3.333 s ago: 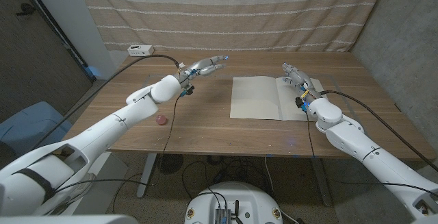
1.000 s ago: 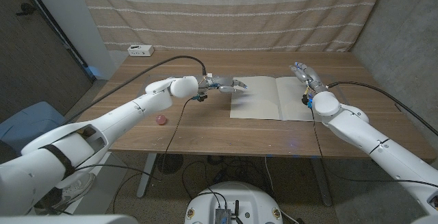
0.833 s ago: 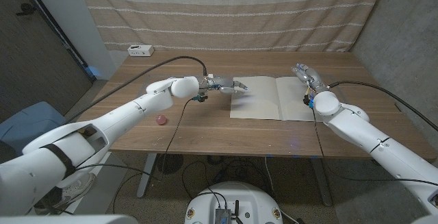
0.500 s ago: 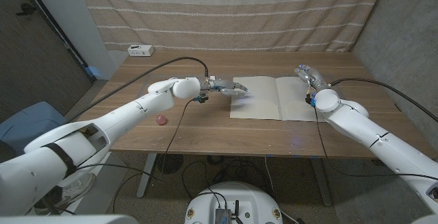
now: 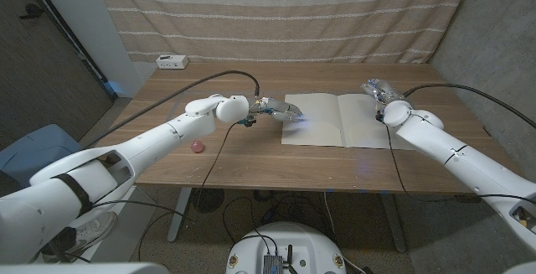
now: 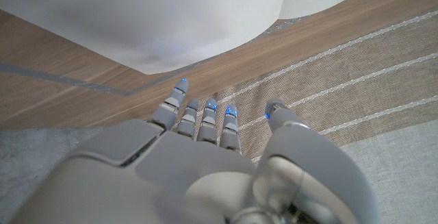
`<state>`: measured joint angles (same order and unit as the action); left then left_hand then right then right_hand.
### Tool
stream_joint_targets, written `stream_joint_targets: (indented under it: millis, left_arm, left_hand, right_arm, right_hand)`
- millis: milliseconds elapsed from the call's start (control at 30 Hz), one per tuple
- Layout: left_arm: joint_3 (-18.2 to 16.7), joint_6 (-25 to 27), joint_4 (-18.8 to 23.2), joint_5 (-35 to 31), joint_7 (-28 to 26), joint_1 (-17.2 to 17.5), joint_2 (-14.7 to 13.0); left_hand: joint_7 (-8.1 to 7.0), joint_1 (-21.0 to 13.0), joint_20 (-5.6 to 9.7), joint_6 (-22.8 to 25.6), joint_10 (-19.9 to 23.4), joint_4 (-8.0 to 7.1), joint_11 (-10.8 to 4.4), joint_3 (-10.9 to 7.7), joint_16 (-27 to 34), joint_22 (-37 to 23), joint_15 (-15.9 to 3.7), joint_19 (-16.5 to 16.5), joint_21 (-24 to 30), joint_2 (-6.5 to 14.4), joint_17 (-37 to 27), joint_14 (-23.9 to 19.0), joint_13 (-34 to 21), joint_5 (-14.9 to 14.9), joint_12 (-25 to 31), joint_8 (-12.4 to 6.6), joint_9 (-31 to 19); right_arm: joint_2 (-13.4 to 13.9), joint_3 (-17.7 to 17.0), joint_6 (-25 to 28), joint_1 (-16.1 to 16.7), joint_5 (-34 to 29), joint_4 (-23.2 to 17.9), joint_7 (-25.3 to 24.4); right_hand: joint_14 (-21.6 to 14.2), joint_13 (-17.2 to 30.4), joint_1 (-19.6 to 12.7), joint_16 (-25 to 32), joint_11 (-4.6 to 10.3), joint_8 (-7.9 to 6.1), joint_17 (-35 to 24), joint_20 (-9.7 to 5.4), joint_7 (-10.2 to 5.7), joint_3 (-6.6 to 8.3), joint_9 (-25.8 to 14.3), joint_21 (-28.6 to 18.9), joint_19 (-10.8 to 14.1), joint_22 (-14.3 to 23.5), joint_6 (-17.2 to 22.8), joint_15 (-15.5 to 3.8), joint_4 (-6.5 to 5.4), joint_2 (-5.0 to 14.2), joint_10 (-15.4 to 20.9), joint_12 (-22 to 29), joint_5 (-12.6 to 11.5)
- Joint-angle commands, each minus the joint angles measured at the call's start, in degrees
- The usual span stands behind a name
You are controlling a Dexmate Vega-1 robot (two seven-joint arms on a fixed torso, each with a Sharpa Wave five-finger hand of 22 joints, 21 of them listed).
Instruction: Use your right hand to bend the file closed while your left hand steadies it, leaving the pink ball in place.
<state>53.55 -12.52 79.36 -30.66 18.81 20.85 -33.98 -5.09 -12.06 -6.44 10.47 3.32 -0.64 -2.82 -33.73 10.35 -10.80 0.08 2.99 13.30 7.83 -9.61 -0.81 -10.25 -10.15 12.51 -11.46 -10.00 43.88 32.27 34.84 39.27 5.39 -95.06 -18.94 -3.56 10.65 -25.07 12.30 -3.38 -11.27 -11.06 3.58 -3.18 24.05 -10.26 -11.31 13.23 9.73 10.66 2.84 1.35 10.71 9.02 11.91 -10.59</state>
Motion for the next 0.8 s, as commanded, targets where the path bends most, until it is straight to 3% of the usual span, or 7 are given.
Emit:
stream_joint_targets:
  millis: [33, 467, 800]
  left_arm:
    - [1.7, 1.4, 0.5, -3.7, 1.4, -0.8, 0.5]
    - [2.6, 2.6, 0.3, -4.9, 2.9, -1.3, 1.0]
    - [2.3, 3.3, 1.4, -4.9, 3.2, -0.7, 0.4]
  left_hand:
    - [0.61, 0.2, -0.28, 2.4, 1.7, 0.41, 0.15, 0.05, 0.1, -0.3, -0.52, 0.4, 0.0, -0.8, -0.1, -0.6, -0.2, 0.0, 0.3, -0.67, -0.3]
    - [1.61, 0.9, -0.19, 5.2, 4.8, 0.15, 0.55, 0.21, 0.1, -0.3, -0.71, 0.6, 0.0, -0.9, -0.2, -1.0, -0.3, 0.0, 1.0, -0.87, -0.3]
    - [1.88, 1.2, -0.24, 6.0, 5.5, -0.05, 0.51, 0.29, 0.2, -0.3, -0.96, 0.7, 0.0, -0.9, -0.2, -1.3, -0.3, -0.1, 1.0, -0.77, -0.2]
  right_arm:
    - [-0.9, 4.6, 9.5, -5.0, -5.1, 2.0, 1.3]
    - [-1.7, 9.6, 17.1, -9.3, -9.7, 5.1, 2.5]
    - [-2.7, 14.7, 19.0, -14.0, -12.5, 10.2, 6.7]
  right_hand:
    - [0.1, 0.2, -0.9, 0.1, 0.42, -0.44, -0.3, -0.57, -0.06, 0.39, -0.2, -0.2, 0.0, 0.3, 1.1, -0.7, 0.16, -0.19, 0.2, -0.2, 0.2]
    - [1.4, 0.2, -0.7, -0.4, 0.94, -0.59, -0.4, -1.86, -0.43, 0.23, -0.2, 0.3, -1.4, 0.3, 2.6, -1.96, 0.04, -0.48, 0.1, -0.4, 0.4]
    - [2.0, 0.2, -0.6, -0.5, 1.85, -1.09, -0.4, -2.2, -0.82, 0.2, -0.2, 0.3, -1.9, 0.3, 5.0, -2.68, -0.05, -0.46, 0.4, -0.3, 0.4]
